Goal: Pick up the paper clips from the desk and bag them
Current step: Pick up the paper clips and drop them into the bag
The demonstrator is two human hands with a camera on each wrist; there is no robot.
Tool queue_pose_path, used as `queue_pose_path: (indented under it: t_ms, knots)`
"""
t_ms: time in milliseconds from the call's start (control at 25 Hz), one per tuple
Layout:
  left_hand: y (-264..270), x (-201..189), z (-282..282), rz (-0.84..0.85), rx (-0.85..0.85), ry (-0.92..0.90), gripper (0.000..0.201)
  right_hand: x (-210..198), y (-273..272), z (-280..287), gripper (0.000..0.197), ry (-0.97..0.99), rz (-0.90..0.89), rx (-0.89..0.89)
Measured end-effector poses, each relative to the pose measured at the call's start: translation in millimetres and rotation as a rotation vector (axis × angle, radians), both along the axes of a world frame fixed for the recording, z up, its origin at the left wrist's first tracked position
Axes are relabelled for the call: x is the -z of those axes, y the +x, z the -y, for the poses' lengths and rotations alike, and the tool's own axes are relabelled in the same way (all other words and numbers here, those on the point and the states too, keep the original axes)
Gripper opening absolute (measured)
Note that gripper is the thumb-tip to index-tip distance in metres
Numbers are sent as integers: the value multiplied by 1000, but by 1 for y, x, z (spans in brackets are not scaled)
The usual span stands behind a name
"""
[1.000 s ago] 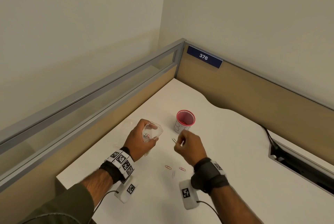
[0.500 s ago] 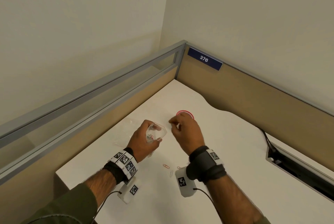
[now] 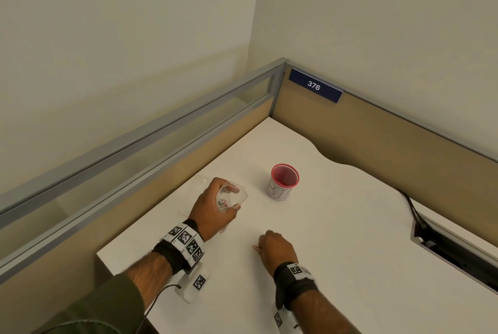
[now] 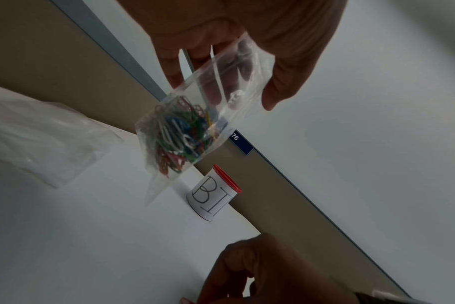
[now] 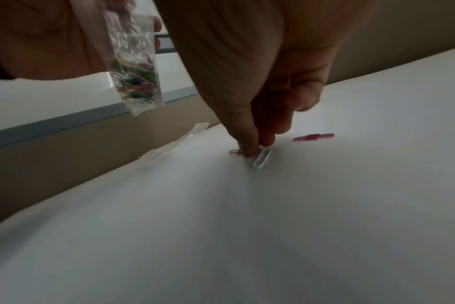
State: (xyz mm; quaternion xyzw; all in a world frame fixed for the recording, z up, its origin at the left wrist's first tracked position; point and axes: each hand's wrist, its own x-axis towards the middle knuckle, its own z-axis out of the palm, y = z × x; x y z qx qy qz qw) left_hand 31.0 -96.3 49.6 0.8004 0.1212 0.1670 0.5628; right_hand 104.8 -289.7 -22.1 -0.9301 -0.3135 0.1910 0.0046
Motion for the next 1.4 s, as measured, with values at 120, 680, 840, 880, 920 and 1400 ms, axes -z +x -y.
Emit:
queue_pose_path:
  t_ms: [120,680,840,880,920,1400]
  knots:
    - [1,1,-2,-9,-13,6,42,1,5,-1,19,-23,-13,27]
    - [-1,0,-3,-25,-32,9,43,-5,14,-14,18,10,-288,192]
    - [-1,0,-6,-22,-39,10,43,-4,13,-12,20,-44,-256,112]
    - [-1,1,-6,-23,-37,13,43,-4,11,-11,22,-57,-211,72]
    - [-1,0,-6,-22,-35,15,43,-3,9,-10,24,-68,-165,30]
    - [6,1,4,-9,-3,27,44,-158,13,-38,3,809,105,83]
